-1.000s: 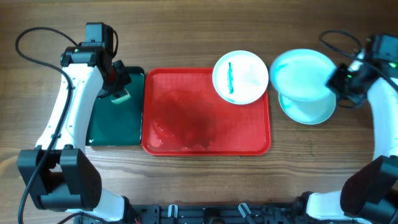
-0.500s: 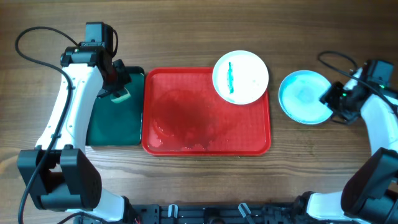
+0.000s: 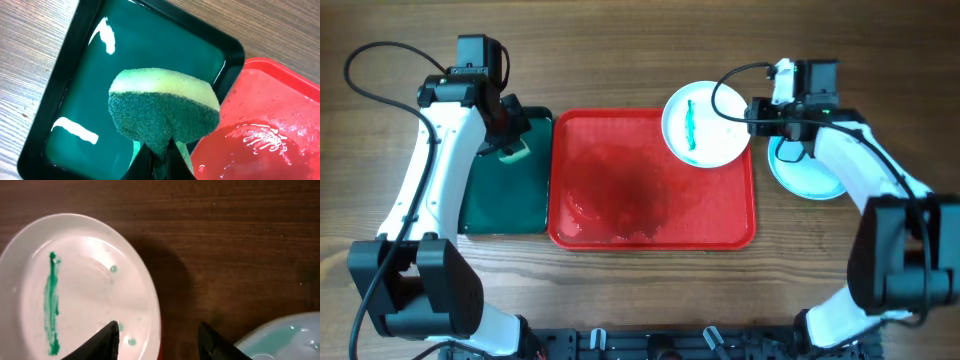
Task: Clean dirty plates on tray and stack at the side
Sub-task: 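Grip the last plate with right gripper and pull it toward center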
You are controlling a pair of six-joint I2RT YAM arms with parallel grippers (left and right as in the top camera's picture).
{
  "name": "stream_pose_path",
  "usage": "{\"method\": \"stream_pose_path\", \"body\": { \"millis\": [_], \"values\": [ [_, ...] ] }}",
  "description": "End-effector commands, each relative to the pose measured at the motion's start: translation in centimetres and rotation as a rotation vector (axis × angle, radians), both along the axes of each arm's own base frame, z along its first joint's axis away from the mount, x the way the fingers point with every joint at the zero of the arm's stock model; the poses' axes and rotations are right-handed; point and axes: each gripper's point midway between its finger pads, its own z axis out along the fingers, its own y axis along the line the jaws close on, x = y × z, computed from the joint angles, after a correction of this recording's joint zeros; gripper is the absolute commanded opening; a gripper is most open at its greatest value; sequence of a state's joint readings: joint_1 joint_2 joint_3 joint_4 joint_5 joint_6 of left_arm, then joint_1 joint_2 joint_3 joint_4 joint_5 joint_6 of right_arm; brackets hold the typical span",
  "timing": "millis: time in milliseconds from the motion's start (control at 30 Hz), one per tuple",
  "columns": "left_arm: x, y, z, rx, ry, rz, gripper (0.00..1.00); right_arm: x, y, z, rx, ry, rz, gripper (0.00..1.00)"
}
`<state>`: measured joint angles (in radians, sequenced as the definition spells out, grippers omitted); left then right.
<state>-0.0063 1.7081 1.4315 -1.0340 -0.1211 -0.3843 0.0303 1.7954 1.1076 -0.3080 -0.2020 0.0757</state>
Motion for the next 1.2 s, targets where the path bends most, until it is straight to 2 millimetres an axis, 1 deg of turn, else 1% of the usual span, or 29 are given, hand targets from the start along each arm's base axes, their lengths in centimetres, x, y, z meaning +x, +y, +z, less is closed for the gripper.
{"method": "stream_pose_path", "body": {
  "millis": [0,100,167,200,233,300,400,467,533,567,667,733,833,867,900,933,967,1033,1067,1100,1167],
  "values": [
    [0.0,0.0,0.2,-0.012,-0.012,0.014,0.04,1.0,0.9,-1.1,0.001,-0.022,0.085,0.5],
    [0.0,0.0,0.2,-0.012,-0.012,0.014,0.04,1.0,1.5,-2.1,0.019,-0.011,0.106,0.41],
    [0.0,0.0,0.2,-0.012,-0.011,0.014,0.04,0.7,2.0,-2.7,0.035,0.008,0.119,0.4],
    [0.0,0.0,0.2,-0.012,-0.011,0.014,0.04,0.6,2.0,-2.7,0.036,0.013,0.118,0.38],
    [0.0,0.0,0.2,-0.012,-0.011,0.014,0.04,0.6,2.0,-2.7,0.036,0.014,0.118,0.29],
    [0.0,0.0,0.2,-0.012,-0.011,0.014,0.04,0.6,2.0,-2.8,0.038,0.016,0.114,0.19],
    [0.0,0.0,0.2,-0.012,-0.011,0.014,0.04,0.2,2.0,-3.0,0.04,0.035,0.111,0.08],
    [0.0,0.0,0.2,-0.012,-0.011,0.014,0.04,-0.2,1.9,-3.2,0.054,0.063,0.079,0.04],
    [0.0,0.0,0.2,-0.012,-0.011,0.014,0.04,-0.6,2.1,-3.4,0.079,0.096,0.041,0.04],
    [0.0,0.0,0.2,-0.011,-0.011,0.014,0.04,-1.0,2.6,-3.6,0.087,0.115,0.036,0.04],
    [0.0,0.0,0.2,-0.012,-0.011,0.014,0.04,-2.9,5.2,-4.3,0.079,0.183,0.093,0.04],
    [-0.1,0.0,0.2,-0.011,-0.008,0.014,0.04,-4.0,6.3,-4.7,0.067,0.229,0.082,0.04],
    [-0.3,0.0,0.1,-0.011,0.001,0.014,0.04,-6.7,8.8,-5.4,0.057,0.325,0.095,0.05],
    [-0.3,0.0,0.1,-0.011,0.002,0.014,0.04,-7.5,9.3,-5.6,0.049,0.35,0.094,0.04],
    [-0.3,0.0,0.1,-0.011,0.002,0.014,0.04,-8.7,9.5,-5.8,0.014,0.4,0.051,0.04],
    [-0.3,0.0,0.1,-0.011,0.002,0.014,0.04,-10.4,9.7,-5.2,-0.003,0.489,-0.001,0.04],
    [-0.3,0.0,0.1,-0.011,0.001,0.014,0.04,-11.2,10.6,-4.4,0.026,0.537,0.005,0.04],
    [-0.2,0.0,0.2,-0.011,-0.005,0.014,0.04,-11.7,13.2,-3.0,0.125,0.571,0.049,0.04],
    [-0.1,0.0,0.2,-0.011,-0.008,0.014,0.04,-11.8,14.1,-2.8,0.156,0.584,0.011,0.05],
    [-0.1,0.0,0.2,-0.011,-0.009,0.014,0.04,-11.8,14.7,-2.8,0.171,0.586,-0.002,0.07],
    [-0.1,0.0,0.2,-0.011,-0.009,0.014,0.04,-12.0,16.4,-2.6,0.216,0.593,0.007,0.08]
  ]
}}
